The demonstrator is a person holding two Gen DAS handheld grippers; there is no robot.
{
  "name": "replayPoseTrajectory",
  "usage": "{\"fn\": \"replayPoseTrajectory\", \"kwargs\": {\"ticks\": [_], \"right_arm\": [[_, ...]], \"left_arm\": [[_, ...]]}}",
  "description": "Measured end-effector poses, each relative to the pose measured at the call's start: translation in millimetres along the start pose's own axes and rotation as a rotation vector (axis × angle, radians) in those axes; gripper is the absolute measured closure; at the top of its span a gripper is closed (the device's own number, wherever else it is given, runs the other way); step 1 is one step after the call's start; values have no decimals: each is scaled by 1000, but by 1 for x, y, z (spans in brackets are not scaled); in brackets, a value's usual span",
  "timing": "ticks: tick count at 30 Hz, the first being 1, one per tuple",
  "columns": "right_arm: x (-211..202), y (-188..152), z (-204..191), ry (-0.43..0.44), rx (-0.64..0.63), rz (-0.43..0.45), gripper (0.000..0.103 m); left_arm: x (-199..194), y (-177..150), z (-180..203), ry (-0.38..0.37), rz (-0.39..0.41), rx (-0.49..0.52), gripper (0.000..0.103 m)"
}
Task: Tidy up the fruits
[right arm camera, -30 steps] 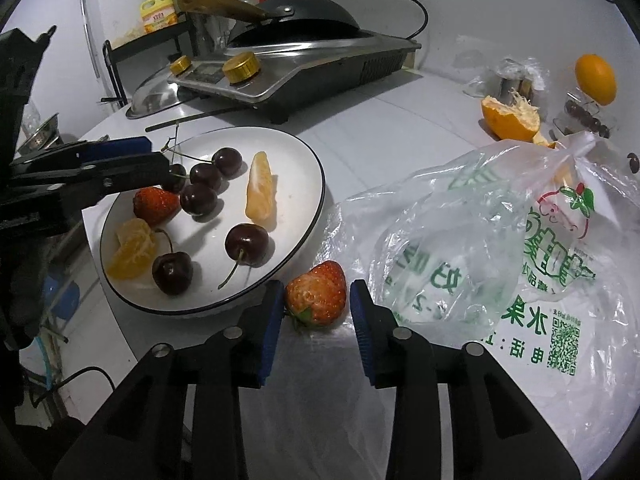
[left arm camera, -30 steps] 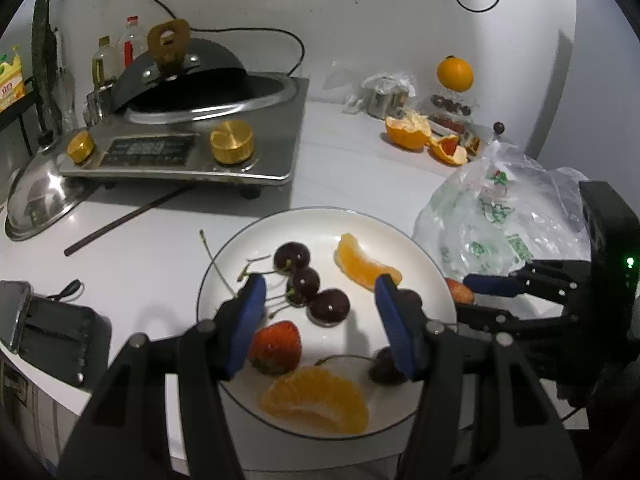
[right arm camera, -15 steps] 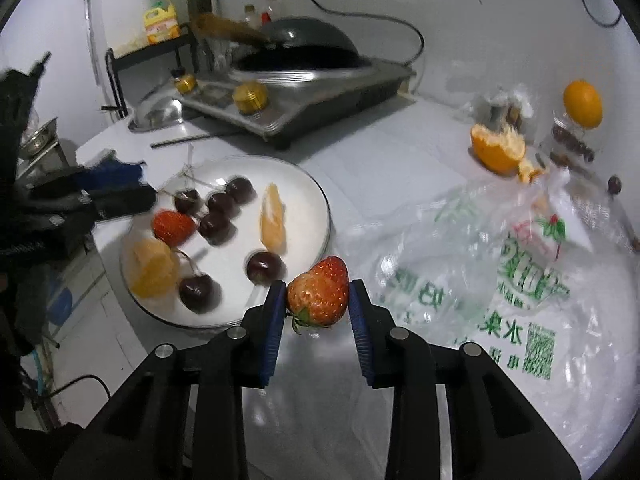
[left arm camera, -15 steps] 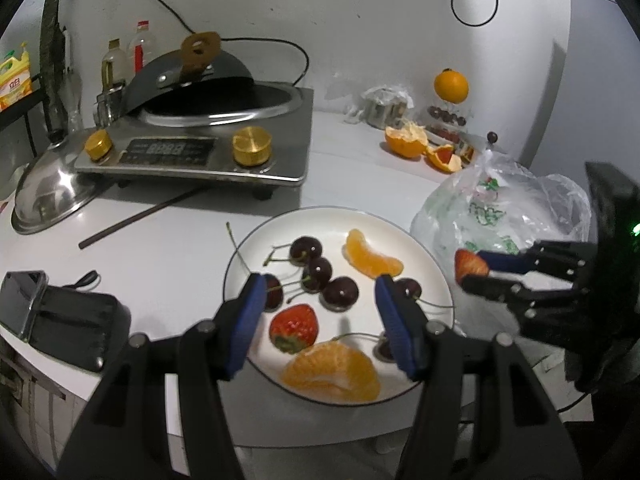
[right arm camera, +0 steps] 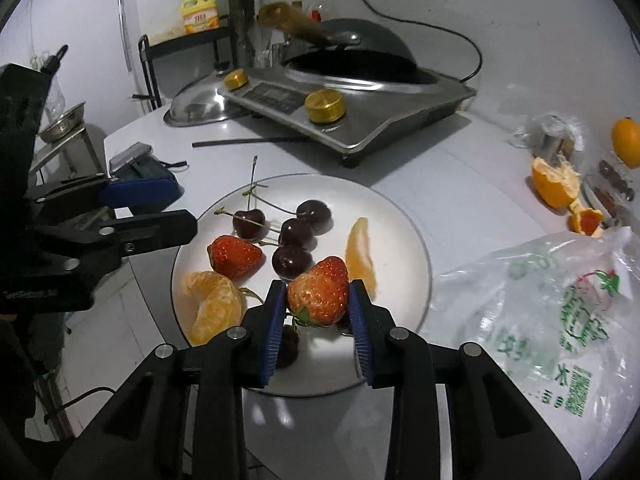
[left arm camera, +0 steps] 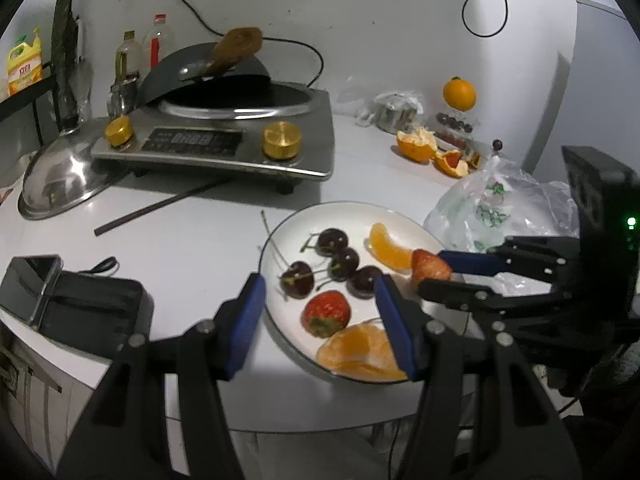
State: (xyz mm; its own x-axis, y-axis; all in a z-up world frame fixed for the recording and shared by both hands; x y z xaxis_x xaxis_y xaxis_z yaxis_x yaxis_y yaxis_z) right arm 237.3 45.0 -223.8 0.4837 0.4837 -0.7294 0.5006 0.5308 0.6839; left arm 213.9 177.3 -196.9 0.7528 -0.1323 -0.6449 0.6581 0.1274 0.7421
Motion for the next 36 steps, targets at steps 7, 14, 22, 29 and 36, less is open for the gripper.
{"fn": "replayPoseTrajectory", "kwargs": {"ticks": [7,14,22,29,36], "right_arm": [[17,-1,-7,-7,-4,-27,69],[11,-1,-6,-30,7,-11,52],[-23,-4,-2,-63,17,42,52],[-62,-17,0,-98,21,83,52],[-105,-36,2,-134,47,131,52]], "left_arm": [[-1,-7,-10,8,-6,-17,45],[-10,-10,-7,10,5,-12,44],[-28,-10,7,8,28,13,44],[-44,-14,32,-10,50,45,44],[-67,-21,64,-31,82,76,31]]}}
Point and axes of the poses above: each gripper's, at about its wrist camera, not at the fingertips, and x roughly the way its jaws point, z to its right, y to its top, the point moved 5 cm from there along x, roughly the way its jaws point, and after that the axes turned 1 degree about -z, right-handed, at the moved point
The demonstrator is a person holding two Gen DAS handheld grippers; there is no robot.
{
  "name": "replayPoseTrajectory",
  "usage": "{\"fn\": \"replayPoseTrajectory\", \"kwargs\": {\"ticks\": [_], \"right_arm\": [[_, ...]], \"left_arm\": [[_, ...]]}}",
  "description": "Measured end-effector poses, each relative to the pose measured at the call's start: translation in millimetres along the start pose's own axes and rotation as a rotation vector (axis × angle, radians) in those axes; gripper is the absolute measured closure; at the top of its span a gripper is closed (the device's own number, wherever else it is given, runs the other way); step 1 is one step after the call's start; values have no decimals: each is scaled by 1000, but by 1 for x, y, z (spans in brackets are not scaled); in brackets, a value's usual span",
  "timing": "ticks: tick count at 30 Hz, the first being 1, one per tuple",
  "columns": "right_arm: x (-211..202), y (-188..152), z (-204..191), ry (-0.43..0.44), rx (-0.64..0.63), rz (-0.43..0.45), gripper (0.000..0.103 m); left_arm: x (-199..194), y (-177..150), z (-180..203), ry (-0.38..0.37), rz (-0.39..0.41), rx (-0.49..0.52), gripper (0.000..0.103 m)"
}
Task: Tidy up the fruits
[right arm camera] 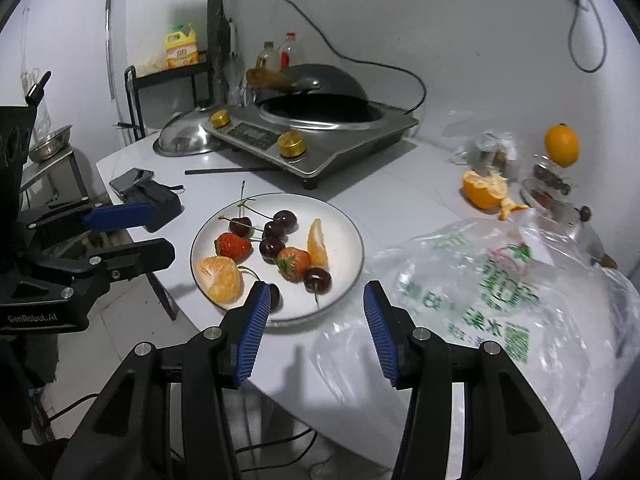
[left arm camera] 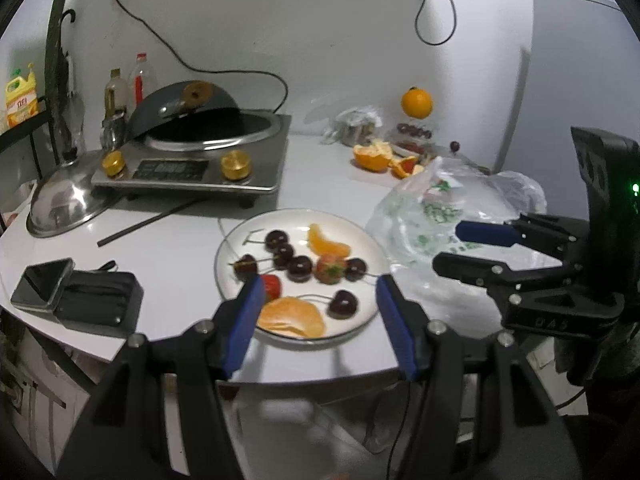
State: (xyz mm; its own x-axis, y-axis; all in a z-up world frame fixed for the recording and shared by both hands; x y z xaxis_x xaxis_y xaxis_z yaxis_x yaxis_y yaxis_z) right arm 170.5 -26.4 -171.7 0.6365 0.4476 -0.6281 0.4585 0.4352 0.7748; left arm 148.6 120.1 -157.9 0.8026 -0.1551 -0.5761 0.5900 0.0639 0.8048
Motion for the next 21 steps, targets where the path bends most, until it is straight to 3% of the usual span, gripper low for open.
{"fn": "replayPoseTrajectory", "kwargs": {"ticks": [2,3,8,14,21], "right_arm": [[-12,-6,2,-9,7,10,52],[-18,-10,4,-16,12,14,52],[-52,-23,11,-59,41,54,43],[-98,-27,22,-123,89,140,32],[-156,-24,29,-220,123,251,31]], "left_arm": [[-7,-2,8,-8,13,-5,19],[-11,-4,13,-12,19,-6,18],[-30,-6,36,-12,59,1,17],[-67,6,71,5,175,18,9],[-107,24,107,20,260,54,9]]}}
Point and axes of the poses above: each gripper's, at about its wrist camera, not at the fingertips, and x roughly the way its jaws point, z to its right, y to its top, the point moved 5 cm from there along x, roughly the way its jaws point, and after that the axes turned 1 degree about -z, right-handed, at the moved point
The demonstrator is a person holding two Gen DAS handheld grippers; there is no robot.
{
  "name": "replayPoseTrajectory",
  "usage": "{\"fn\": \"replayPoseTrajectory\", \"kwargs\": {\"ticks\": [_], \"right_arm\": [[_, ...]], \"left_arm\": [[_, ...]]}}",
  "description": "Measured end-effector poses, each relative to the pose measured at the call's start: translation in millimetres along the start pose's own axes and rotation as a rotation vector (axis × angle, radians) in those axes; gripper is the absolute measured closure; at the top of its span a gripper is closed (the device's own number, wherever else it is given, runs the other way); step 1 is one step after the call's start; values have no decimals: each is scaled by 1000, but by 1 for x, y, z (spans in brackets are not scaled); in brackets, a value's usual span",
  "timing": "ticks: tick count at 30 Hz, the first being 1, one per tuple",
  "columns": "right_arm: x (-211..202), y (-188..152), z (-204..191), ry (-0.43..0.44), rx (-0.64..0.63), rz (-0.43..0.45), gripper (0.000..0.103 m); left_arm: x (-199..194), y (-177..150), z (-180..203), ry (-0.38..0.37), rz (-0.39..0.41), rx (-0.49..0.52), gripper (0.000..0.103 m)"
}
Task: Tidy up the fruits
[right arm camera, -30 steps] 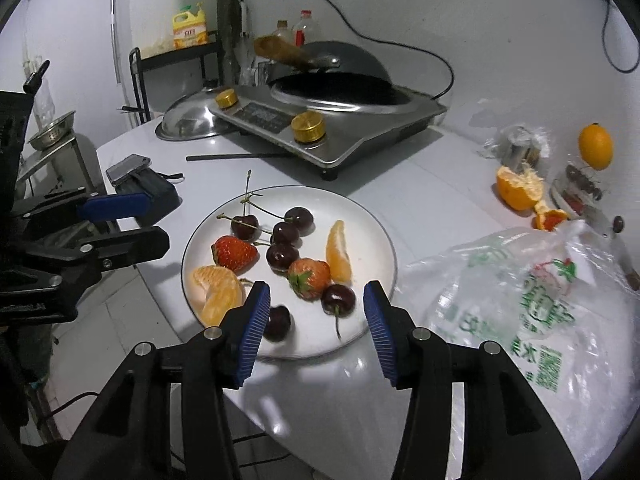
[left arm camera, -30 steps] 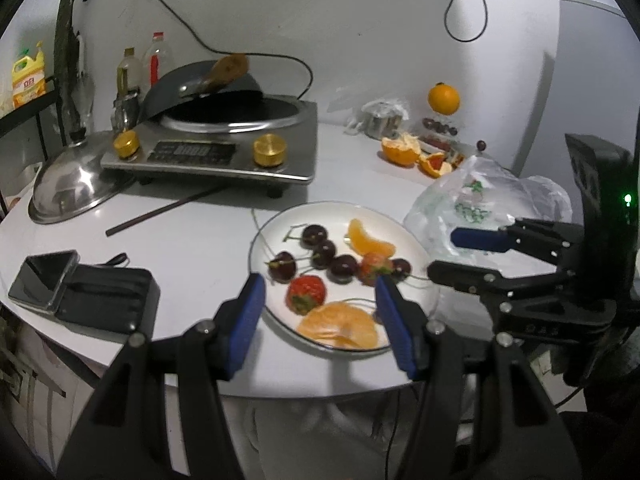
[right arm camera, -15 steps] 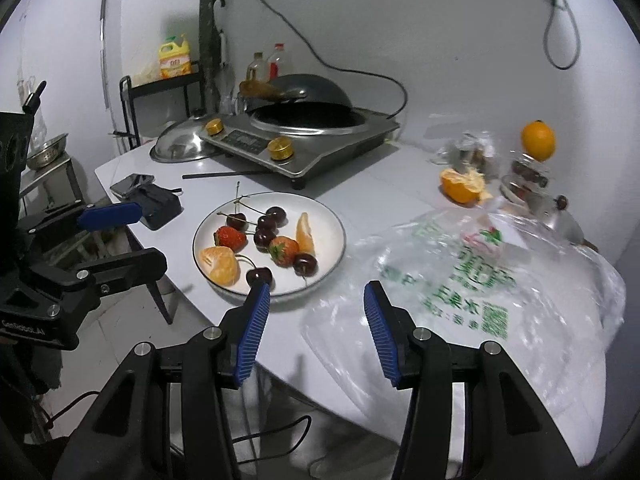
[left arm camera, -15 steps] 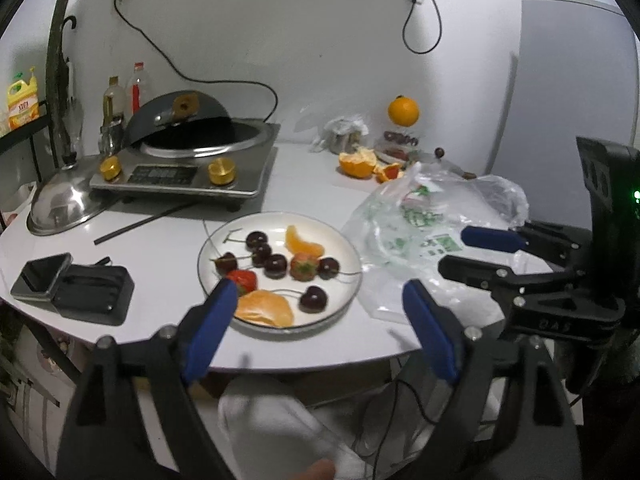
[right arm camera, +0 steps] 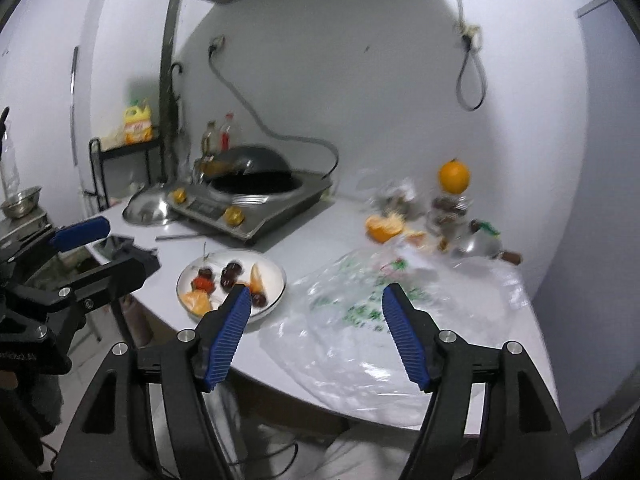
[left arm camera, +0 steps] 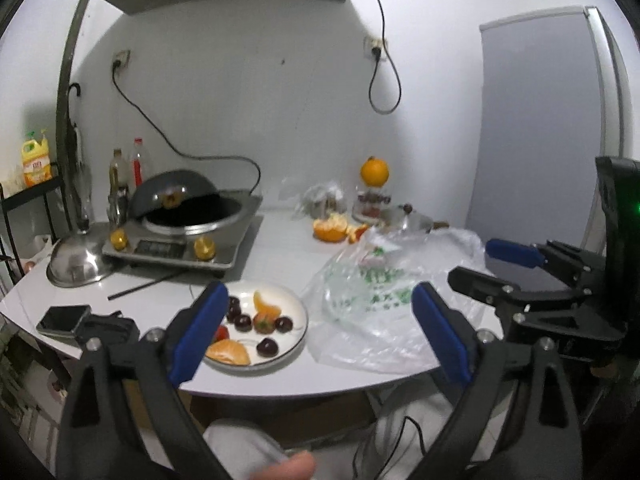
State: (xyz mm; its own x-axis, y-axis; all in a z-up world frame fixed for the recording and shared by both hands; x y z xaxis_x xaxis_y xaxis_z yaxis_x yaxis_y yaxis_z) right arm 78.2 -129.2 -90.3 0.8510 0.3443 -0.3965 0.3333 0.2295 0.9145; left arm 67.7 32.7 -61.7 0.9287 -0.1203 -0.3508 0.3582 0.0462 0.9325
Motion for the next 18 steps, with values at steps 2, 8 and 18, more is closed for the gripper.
{"fn": "replayPoseTrajectory", "kwargs": {"ticks": [2,8,18], "right_arm": [[-14,5,4,-17,5,30,27],[-50,27,16,-78,21,124,23],[-84,54,39,-142,61,237,19]], "left_arm": [[-11,8,3,0,27,-12,9],[-30,34,12,71,84,7,9],[-59,72,14,90,215,32,1]]}}
Point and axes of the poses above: each gripper's, at about its wrist camera, not at the fingertips, and x roughly the way its jaws point, z to its right, y to its top, the point moved 5 cm from there along x, roughly the way its jaws point, and after that the axes turned 1 degree about -z, right-handed, at the moved point
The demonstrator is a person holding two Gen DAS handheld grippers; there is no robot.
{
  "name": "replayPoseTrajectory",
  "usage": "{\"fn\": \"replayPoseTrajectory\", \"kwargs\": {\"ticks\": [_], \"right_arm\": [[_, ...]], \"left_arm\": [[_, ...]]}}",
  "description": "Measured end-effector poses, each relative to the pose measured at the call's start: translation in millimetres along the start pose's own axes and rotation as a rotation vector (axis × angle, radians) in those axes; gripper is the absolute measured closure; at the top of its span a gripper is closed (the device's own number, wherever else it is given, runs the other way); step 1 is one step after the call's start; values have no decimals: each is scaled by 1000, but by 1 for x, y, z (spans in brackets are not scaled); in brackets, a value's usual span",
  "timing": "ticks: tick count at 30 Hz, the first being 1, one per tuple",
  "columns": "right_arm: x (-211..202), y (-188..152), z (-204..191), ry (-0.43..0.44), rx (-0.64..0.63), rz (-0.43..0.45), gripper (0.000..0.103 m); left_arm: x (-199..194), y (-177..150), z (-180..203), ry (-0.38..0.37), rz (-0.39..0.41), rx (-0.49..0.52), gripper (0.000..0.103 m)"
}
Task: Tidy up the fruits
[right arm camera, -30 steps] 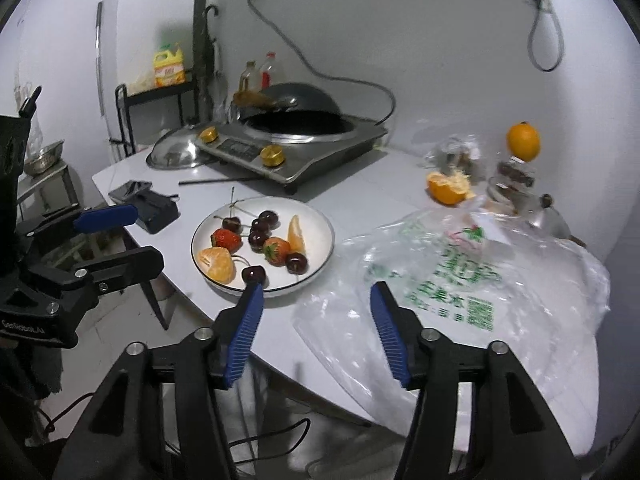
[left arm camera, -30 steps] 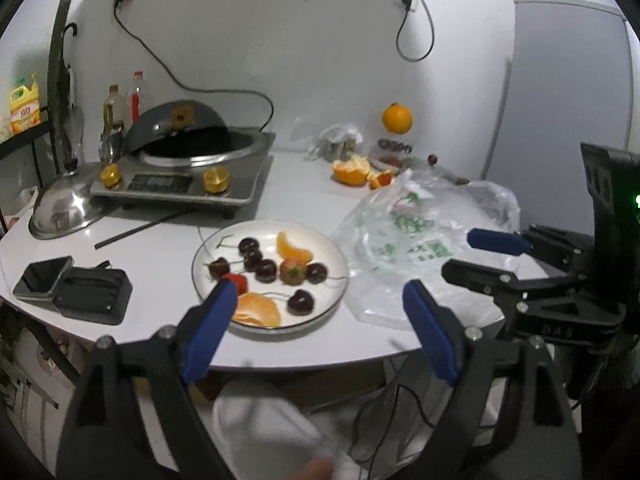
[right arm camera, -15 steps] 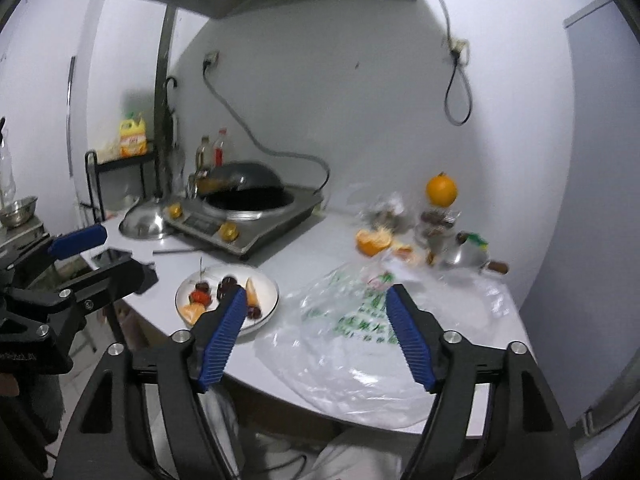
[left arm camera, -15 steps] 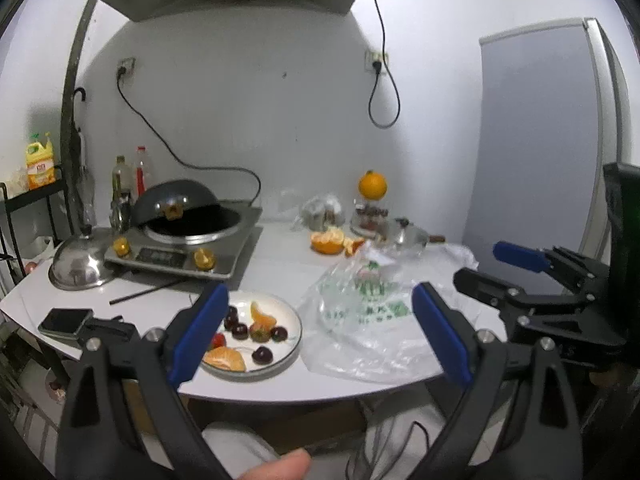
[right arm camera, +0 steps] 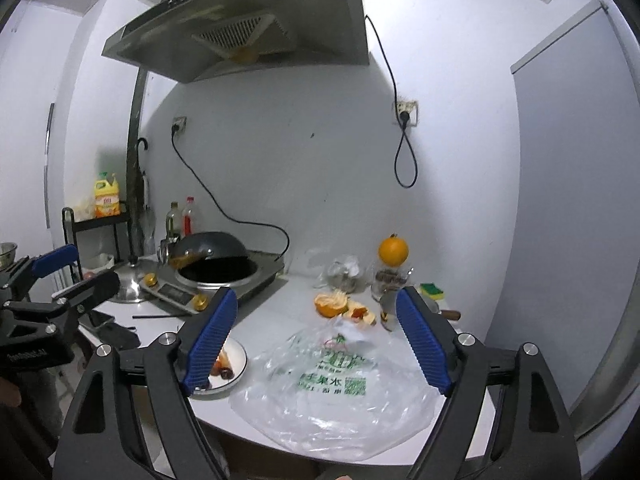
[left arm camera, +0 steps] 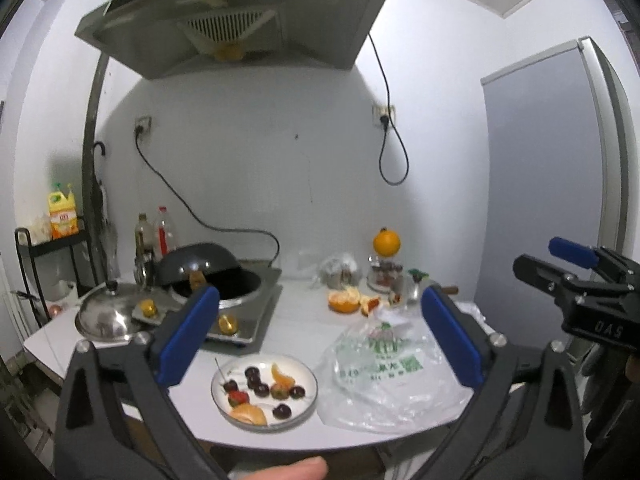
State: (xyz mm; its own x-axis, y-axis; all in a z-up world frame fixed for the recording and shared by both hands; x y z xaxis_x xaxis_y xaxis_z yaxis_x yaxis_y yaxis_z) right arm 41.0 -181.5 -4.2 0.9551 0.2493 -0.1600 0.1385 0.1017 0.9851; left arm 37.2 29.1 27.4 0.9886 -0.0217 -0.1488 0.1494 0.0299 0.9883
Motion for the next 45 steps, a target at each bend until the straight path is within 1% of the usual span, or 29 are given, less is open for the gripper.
{"fn": "replayPoseTrajectory", "kwargs": {"ticks": [3,9,20,26,34,45], "right_arm": [[-1,3,2,-3,3,7,19],[-5,3,6,-6,7,6,19],[-2,1,6,-11,9,-5,19],[0,0,6,-11,10,-11,19],[1,-1,5,-10,18,-12,19],[4,-3,2,-7,17,-16,19]], "left_arm": [[-2,7,0,22,19,6,1],[-1,11,0,21,13,6,1],[3,7,2,12,-2,5,1],[0,7,3,-12,15,8,1],[3,0,1,15,-3,26,1],[3,0,0,14,-1,27,1]]}}
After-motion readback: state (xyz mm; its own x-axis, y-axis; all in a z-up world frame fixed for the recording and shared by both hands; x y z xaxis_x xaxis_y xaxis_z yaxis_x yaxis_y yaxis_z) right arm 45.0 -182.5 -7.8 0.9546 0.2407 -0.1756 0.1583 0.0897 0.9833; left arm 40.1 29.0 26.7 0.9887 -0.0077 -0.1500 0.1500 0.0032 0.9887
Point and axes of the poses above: each gripper's, at about its wrist camera, not at the fingertips, and x roughly the way its jaws point, z to its right, y to its top, the point moved 5 cm from there along x, roughly the way its jaws point, and after that the axes turned 1 degree about -z, right-handed, at the moved point
